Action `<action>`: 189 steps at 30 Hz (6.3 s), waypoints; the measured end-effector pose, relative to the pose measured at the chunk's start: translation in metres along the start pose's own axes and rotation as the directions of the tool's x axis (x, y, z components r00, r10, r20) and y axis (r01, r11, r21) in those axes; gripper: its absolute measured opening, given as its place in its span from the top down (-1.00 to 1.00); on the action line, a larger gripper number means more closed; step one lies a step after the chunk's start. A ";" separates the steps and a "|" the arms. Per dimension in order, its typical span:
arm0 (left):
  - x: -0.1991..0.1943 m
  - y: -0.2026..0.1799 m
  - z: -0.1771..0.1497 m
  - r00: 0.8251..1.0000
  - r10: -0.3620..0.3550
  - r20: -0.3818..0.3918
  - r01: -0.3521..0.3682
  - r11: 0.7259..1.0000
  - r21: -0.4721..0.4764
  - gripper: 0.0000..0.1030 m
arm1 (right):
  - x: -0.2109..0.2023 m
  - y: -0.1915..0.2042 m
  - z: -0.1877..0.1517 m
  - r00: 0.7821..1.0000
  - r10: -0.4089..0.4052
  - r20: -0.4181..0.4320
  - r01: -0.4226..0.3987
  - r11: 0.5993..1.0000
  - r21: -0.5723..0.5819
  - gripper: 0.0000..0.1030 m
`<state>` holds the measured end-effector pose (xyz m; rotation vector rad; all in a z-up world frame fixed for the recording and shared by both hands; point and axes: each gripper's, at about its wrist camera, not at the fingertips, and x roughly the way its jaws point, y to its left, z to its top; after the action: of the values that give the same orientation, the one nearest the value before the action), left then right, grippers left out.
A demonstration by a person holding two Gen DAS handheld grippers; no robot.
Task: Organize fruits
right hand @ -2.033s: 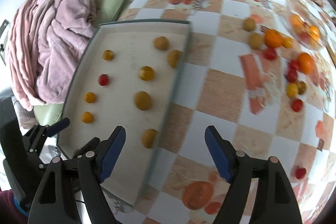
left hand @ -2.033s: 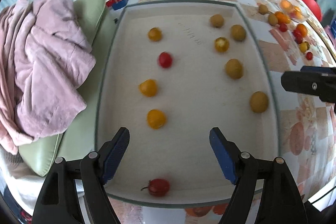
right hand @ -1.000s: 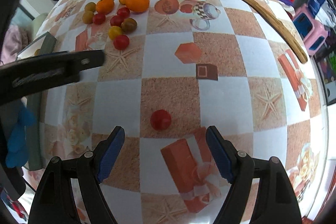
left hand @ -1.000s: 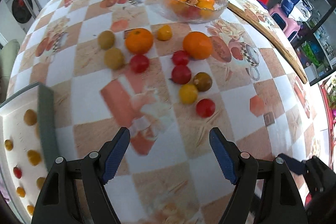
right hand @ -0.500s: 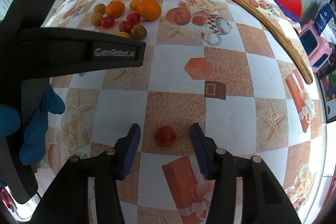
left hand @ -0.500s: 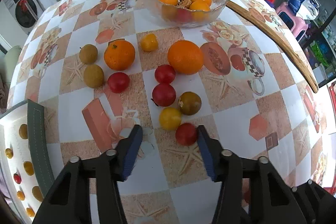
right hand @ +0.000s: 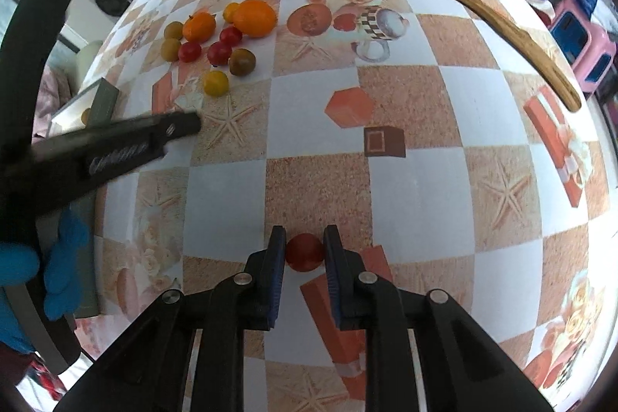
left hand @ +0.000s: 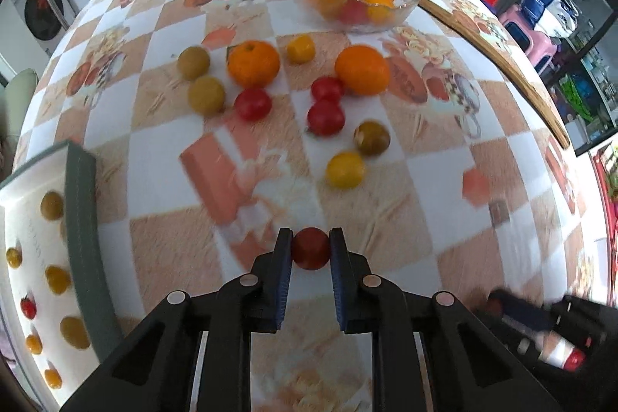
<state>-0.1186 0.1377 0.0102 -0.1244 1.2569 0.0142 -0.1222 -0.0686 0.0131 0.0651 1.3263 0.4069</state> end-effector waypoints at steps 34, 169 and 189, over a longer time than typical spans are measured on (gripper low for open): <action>-0.059 0.049 -0.057 0.999 -0.041 0.033 0.042 0.998 -0.052 0.61 | 0.006 0.049 0.000 0.995 -0.088 -0.040 0.085 0.992 -0.092 0.58; -0.196 0.183 -0.144 0.973 0.225 -0.055 -0.228 0.972 -0.056 -1.00 | -0.060 0.300 0.002 0.986 -0.109 -0.129 0.030 0.865 -0.501 -1.00; -0.201 0.180 -0.133 0.976 0.218 -0.032 -0.219 0.974 -0.060 -1.00 | -0.068 0.303 0.008 0.989 -0.101 -0.104 0.034 0.859 -0.511 -1.00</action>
<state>-0.3214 0.3146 0.1455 -0.0403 1.2909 0.2433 -0.2033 0.1918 0.1612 -0.4588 1.3035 0.7004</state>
